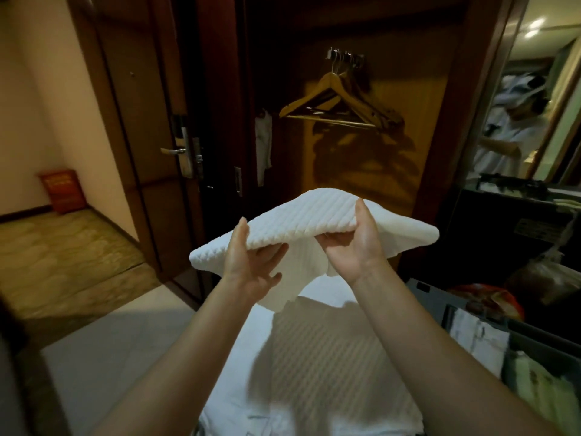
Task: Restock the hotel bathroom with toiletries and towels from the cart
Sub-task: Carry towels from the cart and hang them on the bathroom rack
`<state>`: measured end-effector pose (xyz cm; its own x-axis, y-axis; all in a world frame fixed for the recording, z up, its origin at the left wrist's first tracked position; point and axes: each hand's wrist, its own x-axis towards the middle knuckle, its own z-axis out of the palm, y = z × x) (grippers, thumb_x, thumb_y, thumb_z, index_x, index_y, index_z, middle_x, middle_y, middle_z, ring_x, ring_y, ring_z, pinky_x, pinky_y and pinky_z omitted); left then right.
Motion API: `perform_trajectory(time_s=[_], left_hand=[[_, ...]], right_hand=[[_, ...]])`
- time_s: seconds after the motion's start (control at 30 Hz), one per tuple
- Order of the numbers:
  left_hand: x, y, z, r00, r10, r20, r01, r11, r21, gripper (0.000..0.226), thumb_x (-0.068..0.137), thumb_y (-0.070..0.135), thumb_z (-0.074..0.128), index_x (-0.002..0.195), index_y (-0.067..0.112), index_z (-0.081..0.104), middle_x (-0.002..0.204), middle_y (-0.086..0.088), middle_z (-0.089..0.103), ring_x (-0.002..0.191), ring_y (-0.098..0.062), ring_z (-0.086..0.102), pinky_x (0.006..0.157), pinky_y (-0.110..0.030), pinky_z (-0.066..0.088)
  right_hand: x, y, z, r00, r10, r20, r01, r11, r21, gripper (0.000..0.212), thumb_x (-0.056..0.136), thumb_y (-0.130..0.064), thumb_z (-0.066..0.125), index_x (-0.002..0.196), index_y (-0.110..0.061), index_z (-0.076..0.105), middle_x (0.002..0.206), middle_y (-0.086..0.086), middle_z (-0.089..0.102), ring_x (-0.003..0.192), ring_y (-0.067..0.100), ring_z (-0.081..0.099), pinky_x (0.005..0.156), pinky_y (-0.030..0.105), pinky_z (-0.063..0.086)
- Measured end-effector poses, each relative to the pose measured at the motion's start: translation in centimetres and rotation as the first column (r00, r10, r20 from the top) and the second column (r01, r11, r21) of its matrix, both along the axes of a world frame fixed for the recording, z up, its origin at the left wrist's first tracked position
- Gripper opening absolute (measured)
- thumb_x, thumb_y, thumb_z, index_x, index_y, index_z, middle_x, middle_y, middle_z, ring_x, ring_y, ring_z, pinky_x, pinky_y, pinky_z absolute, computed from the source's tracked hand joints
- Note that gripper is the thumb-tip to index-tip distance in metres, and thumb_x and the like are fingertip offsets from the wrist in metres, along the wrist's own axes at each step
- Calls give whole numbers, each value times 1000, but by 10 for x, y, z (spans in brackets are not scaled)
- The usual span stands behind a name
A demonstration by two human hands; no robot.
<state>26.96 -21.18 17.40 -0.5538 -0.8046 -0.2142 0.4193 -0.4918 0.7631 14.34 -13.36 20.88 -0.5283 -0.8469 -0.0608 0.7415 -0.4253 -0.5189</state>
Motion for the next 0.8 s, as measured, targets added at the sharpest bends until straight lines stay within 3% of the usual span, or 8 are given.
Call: perform_trajectory(time_s=[0.1, 0.17, 0.27, 0.33, 0.4, 0.53, 0.7, 0.8], left_hand=[[3, 29, 14, 990, 125, 66, -118, 989, -93, 53, 94, 47, 39, 135, 14, 43, 138, -8, 50, 129, -24, 46, 114, -46, 25], [9, 51, 24, 963, 261, 65, -248, 955, -161, 46, 95, 41, 43, 134, 16, 43, 136, -8, 51, 127, -24, 47, 111, -40, 31], [29, 89, 35, 906, 424, 0, -418, 892, -171, 33, 92, 32, 53, 121, 21, 43, 114, -2, 59, 99, -13, 58, 87, -27, 44], [49, 112, 36, 859, 511, -8, -499, 836, -229, 42, 89, 32, 58, 127, 19, 43, 114, -1, 61, 97, -11, 61, 72, -23, 48], [71, 137, 34, 821, 571, 4, -550, 793, -263, 49, 87, 36, 61, 130, 20, 45, 115, -2, 63, 101, -15, 63, 67, -25, 49], [119, 191, 30, 709, 705, 24, -665, 679, -310, 46, 88, 33, 60, 130, 20, 45, 117, -2, 62, 99, -14, 63, 68, -25, 50], [194, 265, 25, 532, 841, 105, -796, 538, -279, 6, 91, 26, 56, 96, 23, 54, 118, -4, 61, 108, -18, 60, 96, -36, 48], [239, 307, 16, 433, 888, 156, -842, 460, -282, 22, 91, 27, 56, 111, 19, 52, 117, -4, 61, 103, -16, 60, 92, -33, 47]], right_hand=[[-1, 24, 5, 1000, 23, 5, -23, 1000, -3, 46, 94, -36, 51, 134, -15, 42, 125, 16, 57, 112, 32, 59, 88, 45, 52], [2, 39, 8, 998, 60, 16, -60, 998, 6, 42, 95, -35, 50, 130, -13, 46, 118, 16, 61, 107, 30, 61, 85, 42, 53], [14, 60, 8, 988, 146, 41, -147, 989, 33, 40, 95, -33, 51, 128, -11, 48, 117, 16, 61, 104, 29, 62, 82, 41, 53], [25, 73, 5, 968, 249, 25, -250, 968, 27, 42, 96, -34, 48, 128, -9, 50, 119, 17, 62, 106, 30, 62, 85, 42, 53], [38, 85, 3, 936, 352, -8, -352, 936, 17, 44, 96, -37, 45, 128, -7, 52, 121, 18, 62, 109, 30, 62, 91, 42, 51], [79, 109, -2, 858, 513, -28, -512, 859, 26, 48, 96, -40, 43, 128, -5, 50, 124, 19, 60, 113, 32, 59, 98, 43, 47], [154, 149, 0, 719, 692, -67, -680, 720, 137, 31, 97, -34, 45, 102, -5, 54, 102, 19, 64, 95, 31, 63, 82, 41, 52], [197, 172, -6, 601, 795, -83, -762, 601, 242, 26, 96, -30, 48, 96, -4, 54, 97, 18, 64, 91, 29, 63, 80, 39, 52]])
